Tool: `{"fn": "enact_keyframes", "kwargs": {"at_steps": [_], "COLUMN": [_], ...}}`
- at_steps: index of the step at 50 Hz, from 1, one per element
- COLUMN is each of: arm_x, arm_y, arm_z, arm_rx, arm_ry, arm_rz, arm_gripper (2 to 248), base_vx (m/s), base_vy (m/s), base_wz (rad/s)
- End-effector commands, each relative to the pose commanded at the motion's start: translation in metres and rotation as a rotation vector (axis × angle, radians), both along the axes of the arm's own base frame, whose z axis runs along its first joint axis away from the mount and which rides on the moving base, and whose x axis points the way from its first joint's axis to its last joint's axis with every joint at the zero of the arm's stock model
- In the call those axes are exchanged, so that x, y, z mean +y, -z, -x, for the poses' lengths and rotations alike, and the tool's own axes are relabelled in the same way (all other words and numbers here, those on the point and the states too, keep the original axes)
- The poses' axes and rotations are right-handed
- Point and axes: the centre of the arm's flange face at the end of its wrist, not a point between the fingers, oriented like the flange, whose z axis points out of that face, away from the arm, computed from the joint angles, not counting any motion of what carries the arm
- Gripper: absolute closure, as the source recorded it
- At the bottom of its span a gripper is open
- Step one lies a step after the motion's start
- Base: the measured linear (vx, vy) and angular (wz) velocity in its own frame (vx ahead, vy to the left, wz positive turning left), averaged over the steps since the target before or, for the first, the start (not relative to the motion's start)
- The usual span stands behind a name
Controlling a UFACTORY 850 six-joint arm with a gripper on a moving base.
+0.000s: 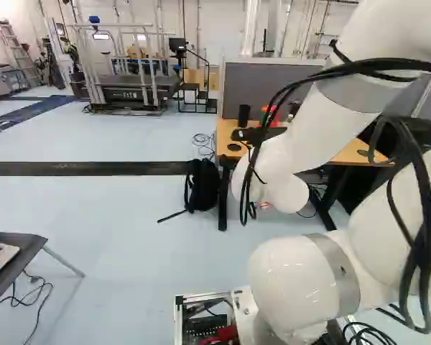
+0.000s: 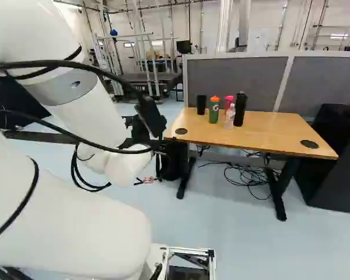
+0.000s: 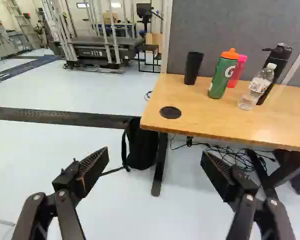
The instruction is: Pick up the green bottle from the table
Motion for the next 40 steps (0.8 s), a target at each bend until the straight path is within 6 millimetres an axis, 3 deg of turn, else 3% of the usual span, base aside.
{"fn": "enact_keyframes", "kwargs": {"at_steps": [18,40], "arm_x": [0.0000,0.0000], "arm_y": [0.0000,0.0000], "arm_z": [0.0000,0.0000], "arm_rx": [0.000,0.000], "arm_ry": [0.000,0.000], "arm_rz": [0.000,0.000], "arm_gripper": [3,3], "base_vx": [0.048,0.171], "base_vy": [-0.004,0.000], "base_wz": [-0.006,-0.006]}}
